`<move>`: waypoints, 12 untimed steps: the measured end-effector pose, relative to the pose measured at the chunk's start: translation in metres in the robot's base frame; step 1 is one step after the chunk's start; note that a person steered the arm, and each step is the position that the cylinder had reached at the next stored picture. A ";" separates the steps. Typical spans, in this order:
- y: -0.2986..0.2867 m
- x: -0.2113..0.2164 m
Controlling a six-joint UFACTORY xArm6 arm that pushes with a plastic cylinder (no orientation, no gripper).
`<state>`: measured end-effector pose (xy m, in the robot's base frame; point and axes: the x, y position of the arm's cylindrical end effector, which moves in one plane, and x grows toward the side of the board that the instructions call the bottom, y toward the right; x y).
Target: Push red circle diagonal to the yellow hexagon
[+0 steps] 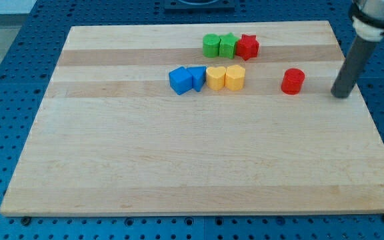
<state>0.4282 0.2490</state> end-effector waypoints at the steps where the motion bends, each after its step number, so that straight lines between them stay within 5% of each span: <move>1: -0.030 0.025; 12: -0.074 -0.083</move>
<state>0.3456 0.1746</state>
